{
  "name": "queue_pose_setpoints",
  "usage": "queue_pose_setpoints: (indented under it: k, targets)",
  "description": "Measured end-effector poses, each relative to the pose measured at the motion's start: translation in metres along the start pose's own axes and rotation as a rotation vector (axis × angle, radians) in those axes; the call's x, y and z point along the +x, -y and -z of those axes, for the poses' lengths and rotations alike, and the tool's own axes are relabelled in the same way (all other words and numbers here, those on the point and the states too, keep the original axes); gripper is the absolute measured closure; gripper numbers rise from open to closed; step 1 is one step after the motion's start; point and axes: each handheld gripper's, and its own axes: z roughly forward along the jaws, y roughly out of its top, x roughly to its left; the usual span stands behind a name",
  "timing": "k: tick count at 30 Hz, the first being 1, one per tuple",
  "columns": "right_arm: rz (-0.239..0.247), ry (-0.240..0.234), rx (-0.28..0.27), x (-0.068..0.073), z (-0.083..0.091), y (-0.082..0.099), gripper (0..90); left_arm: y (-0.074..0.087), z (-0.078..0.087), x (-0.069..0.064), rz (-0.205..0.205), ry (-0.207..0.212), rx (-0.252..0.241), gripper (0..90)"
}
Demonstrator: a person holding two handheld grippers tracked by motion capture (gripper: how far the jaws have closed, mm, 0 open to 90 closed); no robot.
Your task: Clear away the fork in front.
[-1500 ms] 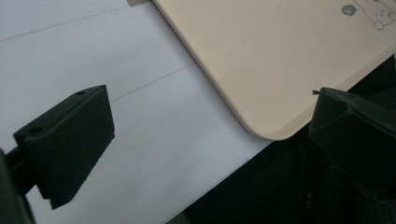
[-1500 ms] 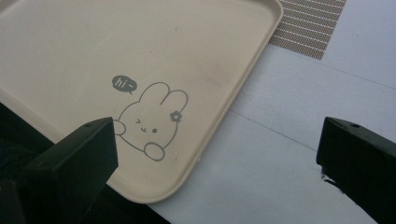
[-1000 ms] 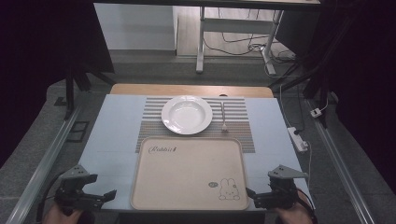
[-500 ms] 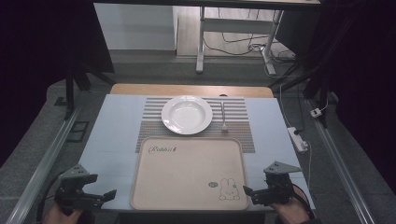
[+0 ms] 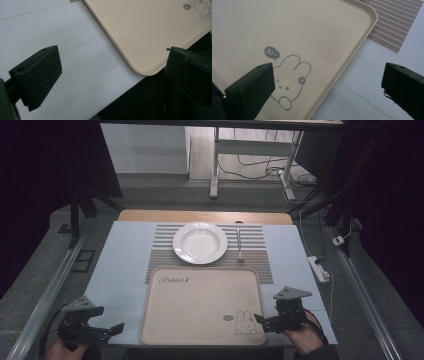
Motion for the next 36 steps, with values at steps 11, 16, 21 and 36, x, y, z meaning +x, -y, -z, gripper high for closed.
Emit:
queue_pose_setpoints:
  k: [11, 16, 21, 36]
  targets:
    - [0.066, 0.081, 0.013, -0.007, -0.019, -0.019, 0.0, 0.0, 0.0, 0.0, -0.002, 0.001, 0.001, 1.0]
    - [0.073, 0.087, 0.02, -0.007, -0.028, -0.027, 0.0, 0.0, 0.0, 0.0, -0.002, 0.001, 0.0, 1.0]
    - [0.076, 0.091, 0.019, -0.009, -0.038, -0.036, 0.0, 0.0, -0.001, 0.0, -0.003, 0.001, 0.004, 1.0]
    - [0.071, 0.117, 0.055, -0.027, -0.075, -0.063, 0.0, 0.0, -0.001, 0.0, -0.003, 0.003, 0.009, 1.1]
